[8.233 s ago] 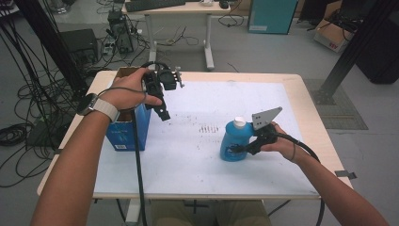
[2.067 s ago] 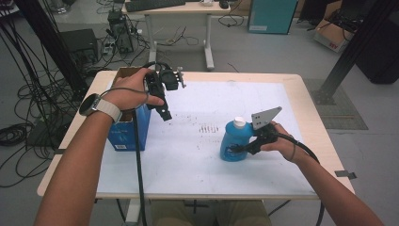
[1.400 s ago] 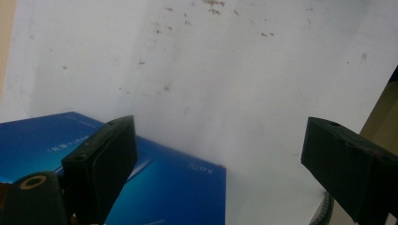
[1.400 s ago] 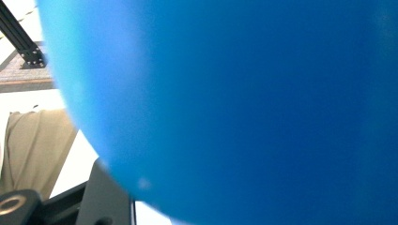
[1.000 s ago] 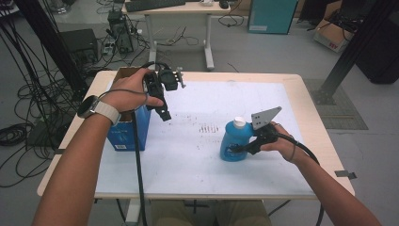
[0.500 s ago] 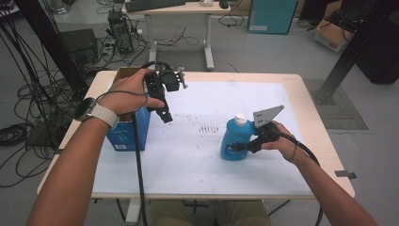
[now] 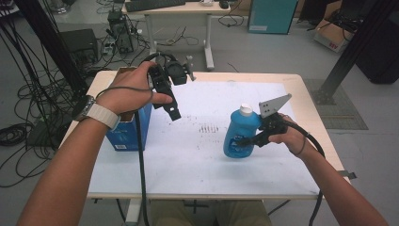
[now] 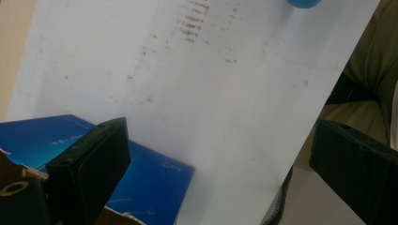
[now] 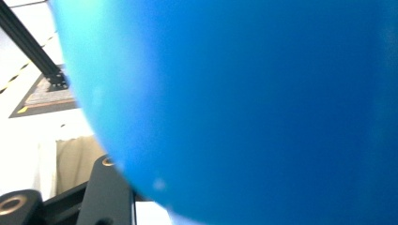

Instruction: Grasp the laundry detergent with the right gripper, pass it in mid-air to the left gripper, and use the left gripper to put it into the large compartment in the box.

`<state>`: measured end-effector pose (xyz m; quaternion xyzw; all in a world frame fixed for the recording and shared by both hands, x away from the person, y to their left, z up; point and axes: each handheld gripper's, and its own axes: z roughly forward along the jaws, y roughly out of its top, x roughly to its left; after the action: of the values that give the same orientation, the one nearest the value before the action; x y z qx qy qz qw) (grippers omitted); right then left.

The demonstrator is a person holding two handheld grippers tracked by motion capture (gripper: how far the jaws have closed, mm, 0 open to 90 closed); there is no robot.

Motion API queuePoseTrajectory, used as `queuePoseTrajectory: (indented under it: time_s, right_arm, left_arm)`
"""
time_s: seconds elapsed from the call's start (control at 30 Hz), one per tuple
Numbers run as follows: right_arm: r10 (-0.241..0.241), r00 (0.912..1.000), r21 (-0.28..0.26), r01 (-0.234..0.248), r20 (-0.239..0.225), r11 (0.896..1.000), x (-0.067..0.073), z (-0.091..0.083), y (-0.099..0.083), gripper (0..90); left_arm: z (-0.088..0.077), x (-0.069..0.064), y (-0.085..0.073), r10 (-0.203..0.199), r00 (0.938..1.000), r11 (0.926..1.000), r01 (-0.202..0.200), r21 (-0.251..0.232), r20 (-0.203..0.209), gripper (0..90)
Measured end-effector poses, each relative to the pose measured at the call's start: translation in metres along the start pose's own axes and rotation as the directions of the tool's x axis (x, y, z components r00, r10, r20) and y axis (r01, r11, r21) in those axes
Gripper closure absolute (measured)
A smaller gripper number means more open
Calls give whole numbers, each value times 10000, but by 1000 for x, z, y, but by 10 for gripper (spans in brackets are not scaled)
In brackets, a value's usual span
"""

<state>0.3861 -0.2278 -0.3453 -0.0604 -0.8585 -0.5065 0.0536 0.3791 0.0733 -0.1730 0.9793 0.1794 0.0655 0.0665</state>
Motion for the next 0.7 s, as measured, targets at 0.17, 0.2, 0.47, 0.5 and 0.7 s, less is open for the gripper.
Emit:
queuePoseTrajectory:
  time_s: [0.17, 0.2, 0.47, 0.5, 0.7]
  right_arm:
    - [-87, 9995, 58, 89, -291, 9999, 6, -1, 15, 432]
    - [-169, 9994, 99, 172, -308, 9998, 7, -2, 17, 432]
    - [-412, 9979, 319, 428, -499, 9986, 13, 1, 36, 433]
    - [-439, 9978, 319, 455, -499, 9985, 14, 1, 38, 432]
    - [-630, 9961, 396, 655, -611, 9971, 15, 4, 50, 433]
  left_arm:
    - [-12, -10, 8, 357, 9991, 9990, -351, -277, 207, 54]
    - [-14, -12, 9, 400, 9991, 9988, -397, -290, 107, 54]
    - [-30, -22, 21, 851, 9964, 9946, -849, -605, 11, 50]
    - [-31, -24, 22, 860, 9963, 9942, -862, -646, -49, 49]
    - [-38, -28, 34, 1140, 9935, 9916, -1138, -618, 0, 52]
